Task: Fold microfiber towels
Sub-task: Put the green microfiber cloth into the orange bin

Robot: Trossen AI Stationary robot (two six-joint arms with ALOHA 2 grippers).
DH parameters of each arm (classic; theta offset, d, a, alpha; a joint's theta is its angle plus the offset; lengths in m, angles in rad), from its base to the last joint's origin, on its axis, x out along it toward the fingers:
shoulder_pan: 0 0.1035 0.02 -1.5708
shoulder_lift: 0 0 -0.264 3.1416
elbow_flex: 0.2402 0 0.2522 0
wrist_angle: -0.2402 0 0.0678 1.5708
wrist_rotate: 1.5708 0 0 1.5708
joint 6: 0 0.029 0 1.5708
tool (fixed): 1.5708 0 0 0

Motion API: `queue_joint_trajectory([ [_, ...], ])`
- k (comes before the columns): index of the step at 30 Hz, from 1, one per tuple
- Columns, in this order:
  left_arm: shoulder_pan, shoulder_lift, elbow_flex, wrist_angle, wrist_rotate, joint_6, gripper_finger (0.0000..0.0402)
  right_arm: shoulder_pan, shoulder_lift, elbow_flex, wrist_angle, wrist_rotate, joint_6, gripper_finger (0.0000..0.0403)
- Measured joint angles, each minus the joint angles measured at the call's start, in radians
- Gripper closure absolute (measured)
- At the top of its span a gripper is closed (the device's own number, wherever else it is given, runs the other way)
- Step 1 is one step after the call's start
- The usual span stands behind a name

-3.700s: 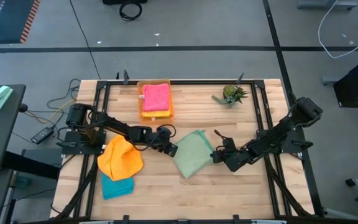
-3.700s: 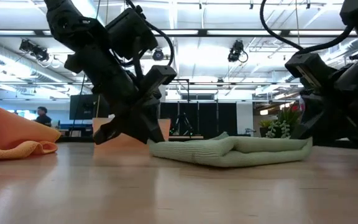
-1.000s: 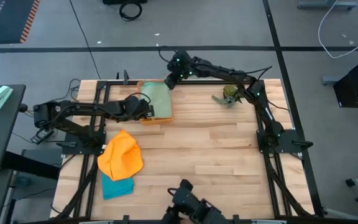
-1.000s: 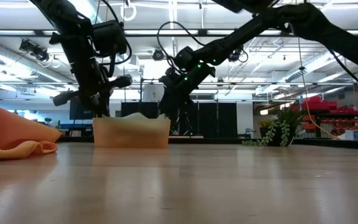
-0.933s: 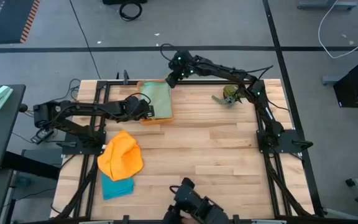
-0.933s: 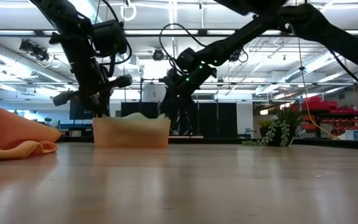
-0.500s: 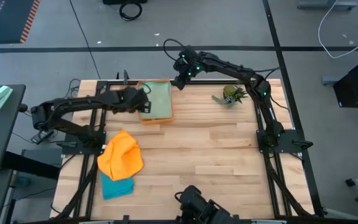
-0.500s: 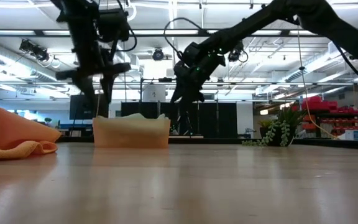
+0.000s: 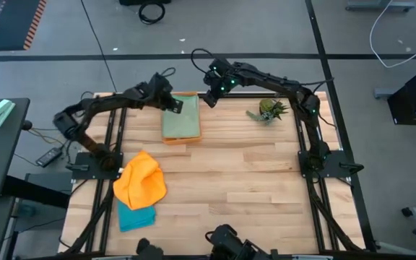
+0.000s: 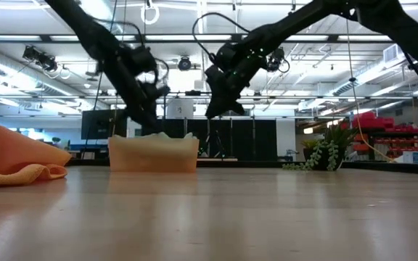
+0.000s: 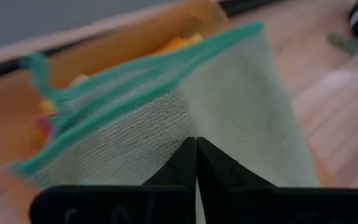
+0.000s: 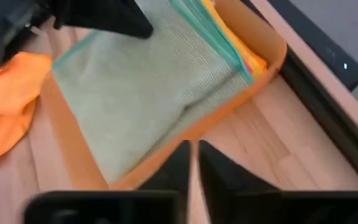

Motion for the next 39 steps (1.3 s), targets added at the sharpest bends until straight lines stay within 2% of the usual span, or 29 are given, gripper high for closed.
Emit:
queue_joint_trajectory([
  [2,0.011,0.052,0.0,0.037,0.017,0.018,0.0382,-0.001,0.0,-0.026,0.005,-0.009,0.021,0.0391],
  [6,0.029,0.122,0.0,0.038,0.012,0.041,0.0393,0.018,0.0,-0.051,0.003,-0.019,0.053,0.0389],
  [8,0.029,0.132,0.0,-0.009,-0.024,0.041,0.0395,0.031,-0.001,-0.051,0.002,-0.019,0.055,0.039],
  [11,0.026,0.133,0.002,-0.056,-0.096,0.042,0.0389,0.046,-0.003,-0.051,0.003,-0.019,0.074,0.0394],
  [16,0.025,0.106,0.0,-0.053,-0.104,0.042,0.0395,0.053,-0.003,-0.051,0.006,-0.018,0.08,0.0395],
  [20,0.022,0.03,0.0,0.001,-0.105,0.041,0.0392,0.044,-0.003,-0.051,0.006,-0.017,0.078,0.0396],
  [22,0.022,-0.009,0.0,0.033,-0.09,0.041,0.0385,0.037,-0.003,-0.051,0.006,-0.017,0.078,0.0396],
  [25,0.017,-0.019,0.002,0.113,0.016,0.042,0.039,0.029,-0.003,-0.051,0.01,-0.02,0.078,0.0396],
  [32,-0.024,0.12,0.001,0.252,0.027,-0.012,0.0394,0.021,-0.032,-0.052,0.014,-0.046,0.077,0.0396],
  [39,-0.037,0.267,0.083,0.261,0.009,-0.026,0.0393,0.011,-0.114,-0.052,0.009,-0.043,0.078,0.0397],
])
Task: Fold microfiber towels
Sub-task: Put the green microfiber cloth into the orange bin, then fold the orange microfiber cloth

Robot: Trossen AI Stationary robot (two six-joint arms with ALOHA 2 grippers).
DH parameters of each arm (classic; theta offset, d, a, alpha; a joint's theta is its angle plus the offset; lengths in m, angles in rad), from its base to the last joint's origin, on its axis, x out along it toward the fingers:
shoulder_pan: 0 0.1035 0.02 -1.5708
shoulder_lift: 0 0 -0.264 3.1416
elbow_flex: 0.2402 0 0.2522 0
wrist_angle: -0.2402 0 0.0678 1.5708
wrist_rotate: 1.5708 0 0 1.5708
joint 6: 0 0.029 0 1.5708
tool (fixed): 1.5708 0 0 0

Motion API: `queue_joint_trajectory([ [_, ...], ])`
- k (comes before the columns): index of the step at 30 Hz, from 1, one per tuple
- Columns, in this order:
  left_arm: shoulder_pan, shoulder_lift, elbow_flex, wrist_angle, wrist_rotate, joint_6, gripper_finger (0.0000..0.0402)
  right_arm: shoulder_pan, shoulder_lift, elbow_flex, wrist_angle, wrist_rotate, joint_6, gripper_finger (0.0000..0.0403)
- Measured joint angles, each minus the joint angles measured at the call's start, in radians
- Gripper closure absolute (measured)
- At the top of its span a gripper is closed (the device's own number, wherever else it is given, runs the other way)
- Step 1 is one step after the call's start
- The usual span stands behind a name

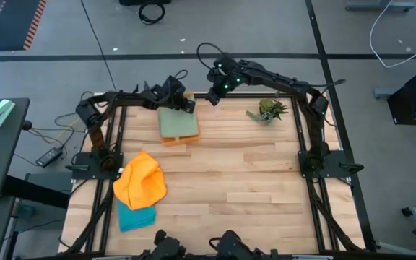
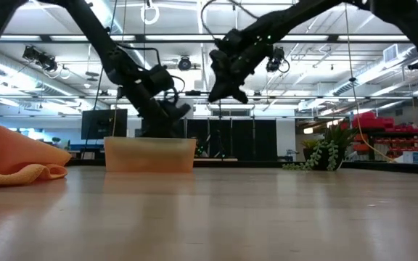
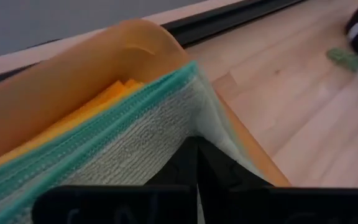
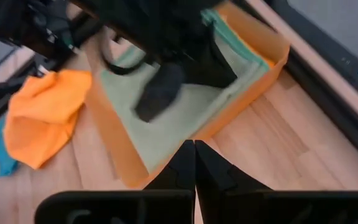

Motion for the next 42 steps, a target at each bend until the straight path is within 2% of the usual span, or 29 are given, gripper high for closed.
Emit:
queue_joint_trajectory([
  [5,0.001,0.012,0.073,-0.119,-0.006,0.051,0.0395,0.003,-0.096,0.0,-0.068,0.003,0.008,0.0397],
  [11,-0.003,-0.113,0.193,-0.465,-0.009,0.21,0.0372,0.035,-0.221,0.0,-0.224,0.017,-0.027,0.0397],
  [14,-0.038,-0.202,0.214,-0.674,-0.006,0.262,0.0361,0.071,-0.276,-0.005,-0.294,0.023,-0.023,0.0397],
  [17,-0.103,-0.306,0.194,-0.872,-0.001,0.278,0.0346,0.121,-0.356,-0.074,-0.296,0.033,-0.006,0.0397],
  [21,-0.233,-0.449,0.08,-1.04,0.0,0.279,0.0313,0.196,-0.497,-0.276,-0.205,0.025,0.026,0.0397],
  [26,-0.354,-0.585,-0.112,-1.065,-0.006,0.277,0.0265,0.289,-0.671,-0.609,0.075,-0.051,0.125,0.0397],
  [29,-0.366,-0.6,-0.216,-1.039,-0.063,0.306,0.0242,0.349,-0.747,-0.778,0.26,-0.092,0.229,0.0397],
  [32,-0.354,-0.579,-0.307,-0.981,-0.068,0.38,0.023,0.42,-0.806,-0.9,0.351,-0.1,0.311,0.0397],
  [34,-0.338,-0.521,-0.29,-0.995,-0.105,0.379,0.0226,0.475,-0.845,-0.964,0.365,-0.101,0.363,0.0397],
  [36,-0.325,-0.491,-0.257,-0.993,-0.201,0.402,0.0224,0.545,-0.885,-1.015,0.372,-0.079,0.408,0.0397],
  [37,-0.323,-0.471,-0.249,-0.99,-0.218,0.414,0.0222,0.581,-0.91,-1.04,0.372,-0.061,0.427,0.0397],
  [42,-0.324,-0.372,-0.228,-1.037,-0.17,0.497,0.0216,0.768,-1.015,-1.111,0.37,0.089,0.54,0.0397],
])
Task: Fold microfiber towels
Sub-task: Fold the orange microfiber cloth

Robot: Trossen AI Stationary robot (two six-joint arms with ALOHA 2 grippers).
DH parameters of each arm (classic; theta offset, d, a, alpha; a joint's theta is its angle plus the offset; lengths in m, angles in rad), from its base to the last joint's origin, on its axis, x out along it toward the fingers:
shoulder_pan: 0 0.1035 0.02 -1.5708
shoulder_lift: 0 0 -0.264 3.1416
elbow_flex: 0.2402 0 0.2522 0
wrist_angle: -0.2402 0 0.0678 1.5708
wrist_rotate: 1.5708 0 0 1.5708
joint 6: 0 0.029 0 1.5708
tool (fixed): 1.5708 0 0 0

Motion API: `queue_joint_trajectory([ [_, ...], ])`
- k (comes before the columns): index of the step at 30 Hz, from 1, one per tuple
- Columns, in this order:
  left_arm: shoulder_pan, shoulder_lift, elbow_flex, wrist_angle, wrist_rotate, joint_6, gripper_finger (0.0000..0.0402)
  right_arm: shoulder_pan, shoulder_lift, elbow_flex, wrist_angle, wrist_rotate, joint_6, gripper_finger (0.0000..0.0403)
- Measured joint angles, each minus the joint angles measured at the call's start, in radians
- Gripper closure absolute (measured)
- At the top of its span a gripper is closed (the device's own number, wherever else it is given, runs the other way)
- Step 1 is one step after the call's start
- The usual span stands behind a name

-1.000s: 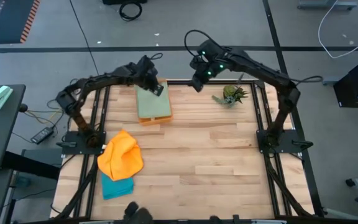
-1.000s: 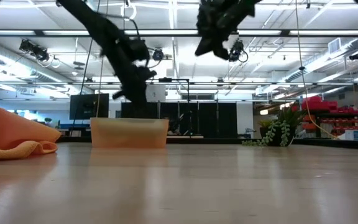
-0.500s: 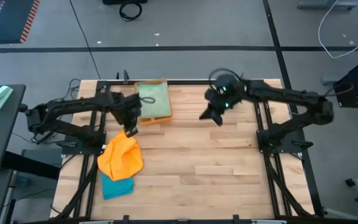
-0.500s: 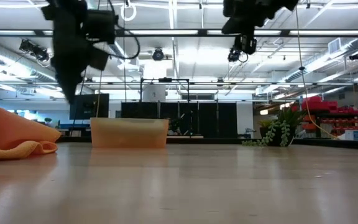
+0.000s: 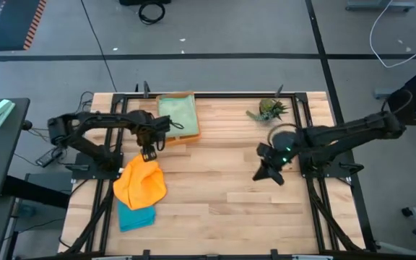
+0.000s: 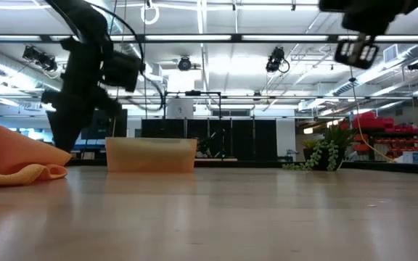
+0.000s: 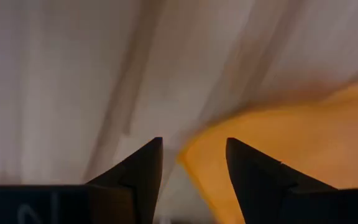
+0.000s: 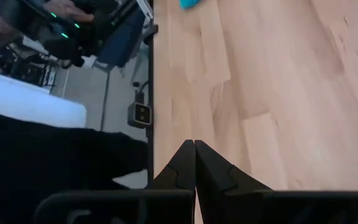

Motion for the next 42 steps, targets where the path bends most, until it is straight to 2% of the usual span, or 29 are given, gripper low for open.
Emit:
queue_joint_trajectory([
  [4,0.0,0.09,-0.004,-0.054,0.003,0.017,0.0216,0.119,-0.062,-0.009,0.009,0.155,0.041,0.0397],
  [7,-0.002,0.139,-0.002,-0.048,0.01,0.042,0.0216,0.166,-0.091,-0.009,0.026,0.22,0.067,0.0397],
  [15,-0.001,0.198,-0.002,-0.015,0.005,0.125,0.0234,0.185,-0.113,-0.009,0.037,0.263,0.145,0.0397],
  [17,-0.003,0.199,-0.002,-0.013,0.002,0.143,0.0255,0.185,-0.113,-0.009,0.039,0.263,0.153,0.0397],
  [19,-0.007,0.195,-0.002,-0.015,-0.001,0.141,0.0293,0.184,-0.113,-0.009,0.038,0.264,0.154,0.0397],
  [22,-0.018,0.166,0.005,-0.047,-0.004,0.1,0.0374,0.184,-0.113,-0.009,0.039,0.284,0.146,0.0397],
  [23,-0.02,0.151,0.008,-0.051,-0.004,0.09,0.0386,0.184,-0.113,-0.009,0.039,0.29,0.137,0.0397],
  [27,-0.044,0.064,0.05,-0.128,-0.009,0.092,0.0393,0.177,-0.112,-0.009,0.038,0.314,0.087,0.0397],
  [31,-0.081,-0.036,0.157,-0.273,0.001,0.047,0.0394,0.15,-0.112,-0.009,0.037,0.359,0.023,0.0397],
  [34,-0.126,-0.117,0.27,-0.313,0.103,-0.024,0.0396,0.125,-0.112,-0.009,0.037,0.445,-0.005,0.0397],
  [36,-0.164,-0.164,0.35,-0.246,0.198,-0.132,0.0395,0.114,-0.112,-0.009,0.037,0.506,-0.026,0.0397],
  [38,-0.212,-0.199,0.418,-0.106,0.276,-0.258,0.0395,0.108,-0.112,-0.009,0.036,0.541,-0.05,0.0397],
  [40,-0.277,-0.218,0.477,0.096,0.281,-0.357,0.0396,0.106,-0.112,-0.008,0.032,0.547,-0.08,0.0397],
  [42,-0.339,-0.221,0.521,0.293,0.222,-0.42,0.0397,0.103,-0.112,-0.008,0.004,0.547,-0.104,0.0397],
])
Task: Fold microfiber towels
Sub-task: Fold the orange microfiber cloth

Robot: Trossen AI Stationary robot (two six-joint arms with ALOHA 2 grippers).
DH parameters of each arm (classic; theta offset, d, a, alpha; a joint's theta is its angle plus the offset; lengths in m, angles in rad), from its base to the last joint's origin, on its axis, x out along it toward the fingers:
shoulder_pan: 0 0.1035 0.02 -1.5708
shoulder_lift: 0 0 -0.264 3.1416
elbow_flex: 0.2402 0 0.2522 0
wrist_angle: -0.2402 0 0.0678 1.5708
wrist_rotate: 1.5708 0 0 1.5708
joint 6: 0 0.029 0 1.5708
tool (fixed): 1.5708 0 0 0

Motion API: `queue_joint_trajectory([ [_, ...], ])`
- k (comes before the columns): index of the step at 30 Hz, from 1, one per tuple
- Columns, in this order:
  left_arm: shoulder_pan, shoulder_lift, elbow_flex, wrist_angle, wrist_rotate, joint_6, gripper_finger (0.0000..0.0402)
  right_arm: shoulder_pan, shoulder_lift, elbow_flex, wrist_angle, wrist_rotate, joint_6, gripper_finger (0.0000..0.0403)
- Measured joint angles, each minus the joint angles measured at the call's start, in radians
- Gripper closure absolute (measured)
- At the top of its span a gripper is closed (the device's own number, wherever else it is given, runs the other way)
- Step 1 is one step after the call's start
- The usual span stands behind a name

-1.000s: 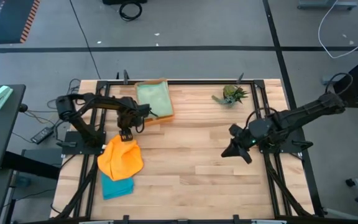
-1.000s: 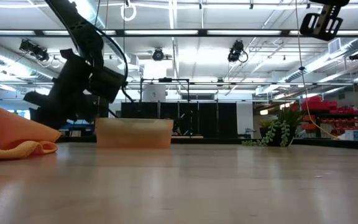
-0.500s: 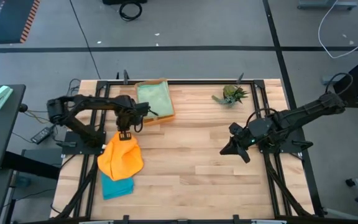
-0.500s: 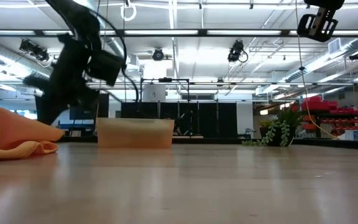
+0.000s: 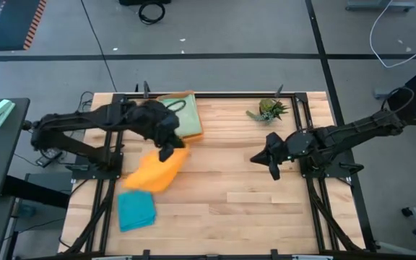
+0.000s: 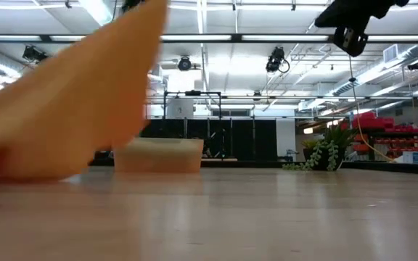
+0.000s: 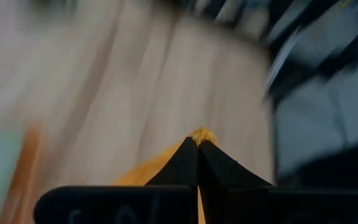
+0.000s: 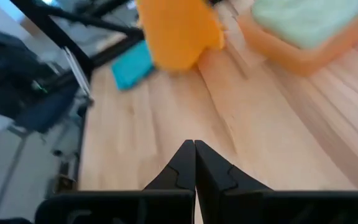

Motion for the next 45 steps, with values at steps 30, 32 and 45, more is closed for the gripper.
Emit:
queue_joint_trajectory([
  [30,-0.296,0.368,-0.075,0.194,-0.19,-0.22,0.0395,0.157,0.45,0.0,0.083,0.357,-0.258,0.0181],
  [32,-0.293,0.365,-0.075,0.182,-0.19,-0.204,0.0391,0.144,0.522,0.0,0.12,0.382,-0.295,0.0167],
  [45,-0.296,0.365,-0.075,0.163,-0.168,-0.157,0.0383,0.069,0.731,0.0,0.268,0.579,-0.47,0.0174],
])
